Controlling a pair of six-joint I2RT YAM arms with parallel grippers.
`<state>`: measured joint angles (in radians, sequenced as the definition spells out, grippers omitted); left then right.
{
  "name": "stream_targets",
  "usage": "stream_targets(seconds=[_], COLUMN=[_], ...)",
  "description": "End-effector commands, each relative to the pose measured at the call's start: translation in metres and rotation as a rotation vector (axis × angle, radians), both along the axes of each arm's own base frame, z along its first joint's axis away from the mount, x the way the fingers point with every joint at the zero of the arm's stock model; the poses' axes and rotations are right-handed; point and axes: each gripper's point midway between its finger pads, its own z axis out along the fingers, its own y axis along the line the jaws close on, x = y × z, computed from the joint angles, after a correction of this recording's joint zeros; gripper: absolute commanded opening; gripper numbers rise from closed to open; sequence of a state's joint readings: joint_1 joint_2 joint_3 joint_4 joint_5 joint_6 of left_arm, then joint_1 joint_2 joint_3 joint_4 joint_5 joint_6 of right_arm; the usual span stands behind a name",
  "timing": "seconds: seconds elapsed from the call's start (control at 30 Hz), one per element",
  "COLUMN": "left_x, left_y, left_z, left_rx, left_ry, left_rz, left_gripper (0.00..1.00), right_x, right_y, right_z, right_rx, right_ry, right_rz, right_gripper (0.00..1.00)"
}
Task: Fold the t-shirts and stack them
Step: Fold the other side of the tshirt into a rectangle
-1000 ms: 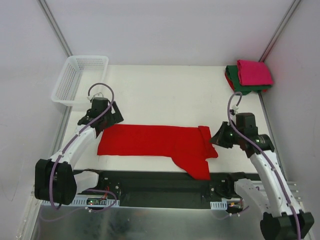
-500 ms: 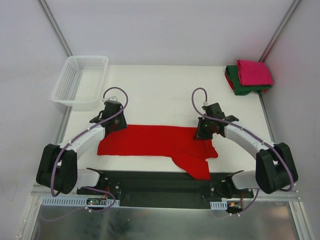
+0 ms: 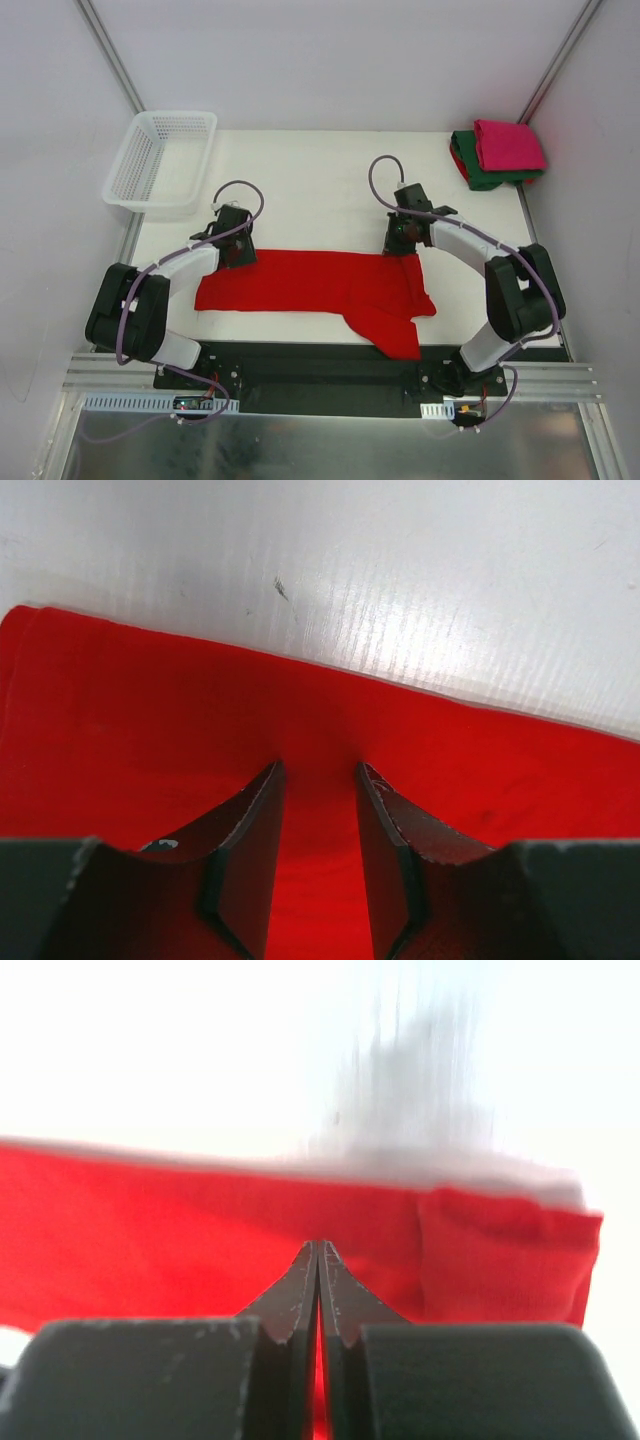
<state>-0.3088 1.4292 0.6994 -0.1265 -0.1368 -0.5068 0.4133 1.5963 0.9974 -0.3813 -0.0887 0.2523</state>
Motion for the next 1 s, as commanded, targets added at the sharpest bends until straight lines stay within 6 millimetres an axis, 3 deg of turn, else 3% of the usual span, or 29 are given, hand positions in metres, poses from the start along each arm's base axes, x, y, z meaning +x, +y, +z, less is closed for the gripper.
stream_targets(seconds=[0.0,0.27,0.7,0.97], left_x=[0.001,0.001,-0.002,-0.003], left_y=[-0.005,-0.005,-0.003,0.002], left_z=[-0.008,-0.014,-0.017,-0.009], left_rx=[-0.005,0.005,0.014,0.039], left_ry=[0.016,0.04,0.062,0.055], left_rz=[-0.006,-0.01,-0.007,0.001], left_gripper=[0.34,0.34,0.33,0.34], right_x=[0.025,0.038,-0.004,-0.014], right_y=[-0.004,-0.035,-0.059,-0.082], right_z=[0.001,-0.003,-0.017,-0.013], right_rx=[-0.075,-0.266,-0.346,-0.454], right_ry=[-0.031,0.002,0.113,0.125], right_rz=[-0.018,-0.078,-0.063,-0.099], right_gripper=[0.01,0.01,0.01,0.01])
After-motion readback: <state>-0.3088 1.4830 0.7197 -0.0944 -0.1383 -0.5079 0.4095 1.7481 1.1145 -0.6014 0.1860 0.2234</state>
